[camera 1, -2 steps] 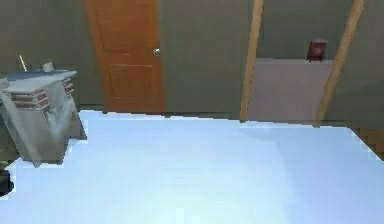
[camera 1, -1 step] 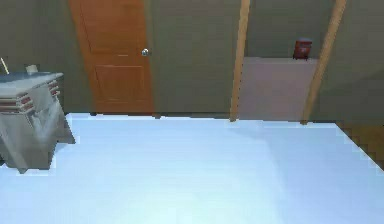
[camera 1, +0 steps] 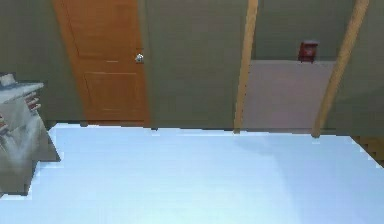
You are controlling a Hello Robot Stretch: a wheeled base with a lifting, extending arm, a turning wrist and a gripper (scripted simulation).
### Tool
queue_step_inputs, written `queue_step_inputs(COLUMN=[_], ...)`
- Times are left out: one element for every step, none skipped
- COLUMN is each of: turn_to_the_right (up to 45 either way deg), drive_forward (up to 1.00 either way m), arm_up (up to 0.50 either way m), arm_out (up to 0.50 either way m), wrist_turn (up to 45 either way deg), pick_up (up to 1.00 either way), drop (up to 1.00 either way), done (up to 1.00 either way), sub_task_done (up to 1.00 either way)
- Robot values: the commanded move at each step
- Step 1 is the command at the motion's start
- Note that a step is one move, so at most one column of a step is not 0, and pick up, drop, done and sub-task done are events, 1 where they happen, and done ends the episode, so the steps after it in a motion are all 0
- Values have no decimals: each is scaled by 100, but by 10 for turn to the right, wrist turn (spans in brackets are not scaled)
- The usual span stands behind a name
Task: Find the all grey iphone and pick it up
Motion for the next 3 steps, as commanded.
queue_step_inputs(turn_to_the_right=[-360,0,-450], drive_forward=[0,15,0], arm_up=[0,0,0], arm_out=[0,0,0], wrist_turn=[0,0,0], pick_up=[0,0,0], drop=[0,0,0], done=[0,0,0], sub_task_done=[0,0,0])
